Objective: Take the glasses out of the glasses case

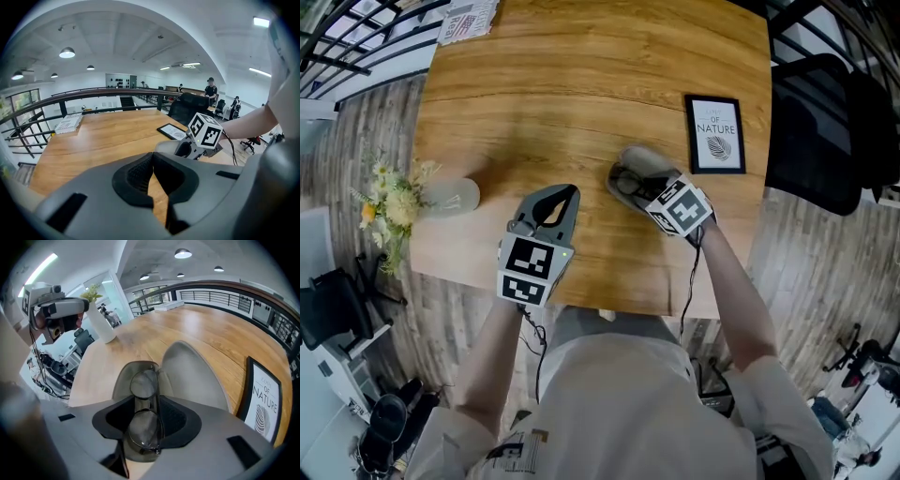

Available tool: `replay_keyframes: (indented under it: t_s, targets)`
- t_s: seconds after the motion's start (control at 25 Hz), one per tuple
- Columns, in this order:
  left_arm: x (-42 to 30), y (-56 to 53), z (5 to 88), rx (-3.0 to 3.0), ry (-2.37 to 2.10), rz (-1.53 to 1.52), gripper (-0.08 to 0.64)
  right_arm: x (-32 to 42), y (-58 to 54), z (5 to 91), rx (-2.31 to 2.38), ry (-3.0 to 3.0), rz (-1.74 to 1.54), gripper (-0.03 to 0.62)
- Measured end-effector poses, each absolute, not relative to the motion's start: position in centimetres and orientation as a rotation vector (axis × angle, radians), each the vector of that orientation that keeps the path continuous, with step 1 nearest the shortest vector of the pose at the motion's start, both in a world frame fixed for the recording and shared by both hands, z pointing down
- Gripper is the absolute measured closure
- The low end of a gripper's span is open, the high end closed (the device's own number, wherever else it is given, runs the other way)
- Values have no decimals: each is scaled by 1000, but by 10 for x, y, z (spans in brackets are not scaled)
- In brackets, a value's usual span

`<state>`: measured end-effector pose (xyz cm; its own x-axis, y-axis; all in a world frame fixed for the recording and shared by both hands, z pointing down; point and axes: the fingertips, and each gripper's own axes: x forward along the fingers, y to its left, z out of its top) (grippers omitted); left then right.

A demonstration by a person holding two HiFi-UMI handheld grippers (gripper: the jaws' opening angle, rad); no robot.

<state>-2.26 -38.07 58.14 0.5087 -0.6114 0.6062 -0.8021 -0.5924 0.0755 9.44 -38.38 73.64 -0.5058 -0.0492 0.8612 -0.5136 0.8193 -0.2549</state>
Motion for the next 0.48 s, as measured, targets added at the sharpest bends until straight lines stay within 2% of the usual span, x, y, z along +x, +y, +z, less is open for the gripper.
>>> replay_keyframes:
  t_s: [0.16,0.36,0.48]
  targets:
    - [-23,-374,584,2397,-1165,756,543,90,-376,738,364,-2009,524,428]
    - [-25,-369,585,2391,-1162,752,543,83,-367,730,336,-2024,544,510]
    - [-25,-366,583,2396,-1162,750,543,79,-360,728,316,-2032,553,523]
